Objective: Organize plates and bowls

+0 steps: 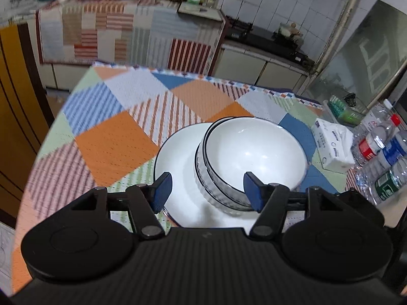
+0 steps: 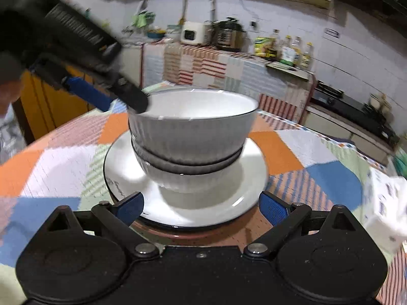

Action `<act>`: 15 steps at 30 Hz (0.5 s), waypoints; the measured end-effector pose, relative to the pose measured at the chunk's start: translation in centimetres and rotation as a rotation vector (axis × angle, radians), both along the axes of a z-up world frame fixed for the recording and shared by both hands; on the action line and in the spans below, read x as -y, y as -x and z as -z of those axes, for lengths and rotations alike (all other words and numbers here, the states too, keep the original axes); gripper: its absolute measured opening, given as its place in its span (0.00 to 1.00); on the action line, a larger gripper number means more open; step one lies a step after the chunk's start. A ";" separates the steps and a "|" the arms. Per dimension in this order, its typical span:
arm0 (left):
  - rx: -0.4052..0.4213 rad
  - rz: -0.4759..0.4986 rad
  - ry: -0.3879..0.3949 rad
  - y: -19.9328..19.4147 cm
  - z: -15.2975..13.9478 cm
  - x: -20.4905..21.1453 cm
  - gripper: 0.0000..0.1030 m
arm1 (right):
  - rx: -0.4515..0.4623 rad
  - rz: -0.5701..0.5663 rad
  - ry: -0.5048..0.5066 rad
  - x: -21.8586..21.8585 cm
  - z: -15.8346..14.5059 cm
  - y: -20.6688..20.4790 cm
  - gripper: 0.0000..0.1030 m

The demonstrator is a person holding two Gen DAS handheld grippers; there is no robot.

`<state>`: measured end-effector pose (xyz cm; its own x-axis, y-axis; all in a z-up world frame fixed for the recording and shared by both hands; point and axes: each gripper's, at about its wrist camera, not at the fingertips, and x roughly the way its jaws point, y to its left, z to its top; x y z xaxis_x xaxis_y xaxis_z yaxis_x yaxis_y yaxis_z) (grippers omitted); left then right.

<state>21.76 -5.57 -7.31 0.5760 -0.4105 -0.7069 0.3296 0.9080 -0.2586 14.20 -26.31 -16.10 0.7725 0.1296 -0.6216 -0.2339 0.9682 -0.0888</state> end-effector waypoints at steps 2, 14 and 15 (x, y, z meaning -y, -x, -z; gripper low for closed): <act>0.032 0.003 -0.015 1.4 -1.1 -0.3 0.62 | -0.006 0.053 -0.019 0.4 -1.0 0.6 0.96; 0.110 -0.002 -0.099 9.4 -6.9 -1.6 0.74 | -0.090 0.292 -0.101 1.9 -7.0 4.3 0.96; 0.110 -0.007 -0.092 9.9 -7.2 -1.8 0.76 | -0.091 0.303 -0.091 1.8 -7.5 4.8 0.96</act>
<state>11.89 -3.82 -0.09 0.6549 -0.3421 -0.6738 0.3447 0.9287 -0.1365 9.45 -28.09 -8.58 0.7262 -0.0399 -0.6863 0.0633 0.9980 0.0089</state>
